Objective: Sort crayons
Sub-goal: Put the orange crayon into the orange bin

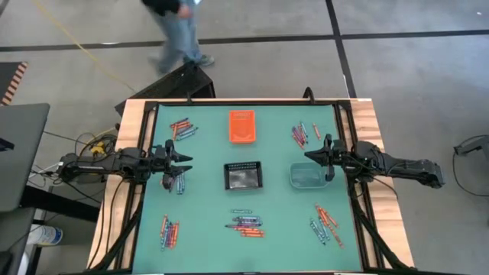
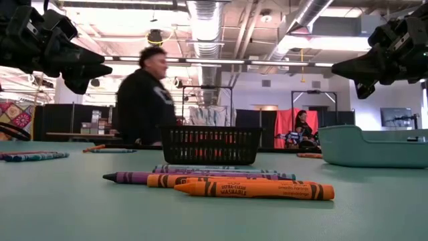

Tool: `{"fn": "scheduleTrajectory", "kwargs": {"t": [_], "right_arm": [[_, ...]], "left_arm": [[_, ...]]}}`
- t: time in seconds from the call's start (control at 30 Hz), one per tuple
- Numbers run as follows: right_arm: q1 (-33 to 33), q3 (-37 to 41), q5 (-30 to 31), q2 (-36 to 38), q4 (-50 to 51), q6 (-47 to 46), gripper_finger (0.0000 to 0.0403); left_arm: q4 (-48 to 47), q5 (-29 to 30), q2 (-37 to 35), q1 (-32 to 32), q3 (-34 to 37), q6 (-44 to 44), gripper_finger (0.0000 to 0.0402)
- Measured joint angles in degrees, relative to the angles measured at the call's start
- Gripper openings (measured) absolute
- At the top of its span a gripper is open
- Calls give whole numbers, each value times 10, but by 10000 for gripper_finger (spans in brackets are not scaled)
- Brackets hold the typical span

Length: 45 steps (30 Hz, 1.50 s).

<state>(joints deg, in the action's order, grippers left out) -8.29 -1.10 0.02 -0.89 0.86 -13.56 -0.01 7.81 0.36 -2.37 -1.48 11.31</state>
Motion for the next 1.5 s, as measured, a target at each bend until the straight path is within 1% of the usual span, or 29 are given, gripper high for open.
{"fn": "scheduleTrajectory", "kwargs": {"t": [0.1, 0.43, 0.53, 0.63, 0.7, 0.8, 0.87, 1.0, 1.1, 1.33, 1.4, 1.43, 1.5], "right_arm": [[0, 0, 0, 0, 0, 0, 0], [0, 0, 0, 0, -1, 2, 0], [-4, 0, 0, 0, -4, 22, 0], [-5, 1, 2, 0, -13, 63, 0], [-5, 3, 2, 0, -24, 94, 0], [-5, 3, 2, 0, -44, 118, 0], [-5, 3, 5, 0, -45, 140, 0], [-5, 2, 48, -12, -57, 150, 0], [-5, 2, 65, -29, -72, 151, 0], [-5, 1, 101, -93, -116, 152, 0], [-5, 1, 112, -115, -137, 158, 0], [-5, 1, 117, -126, -149, 164, 0], [-5, 1, 122, -147, -169, 171, 0]], "left_arm": [[0, 0, 0, 0, 0, -17, 148], [1, 1, 0, 0, 0, -6, 148], [4, 3, 0, 0, 0, 16, 148], [10, 10, 0, 0, 0, 17, 148], [16, 11, 0, 0, 0, 38, 148], [23, 13, 0, 0, 0, 102, 148], [27, 28, 0, 0, 0, 119, 148], [37, 83, 0, 0, 0, 109, 148], [49, 153, 0, 0, 0, 64, 148], [83, 402, 0, 0, 0, 63, 148], [88, 461, 0, 0, 0, 76, 148], [88, 475, 0, 1, 0, 81, 148], [87, 466, 0, 7, 0, 74, 148]]}}
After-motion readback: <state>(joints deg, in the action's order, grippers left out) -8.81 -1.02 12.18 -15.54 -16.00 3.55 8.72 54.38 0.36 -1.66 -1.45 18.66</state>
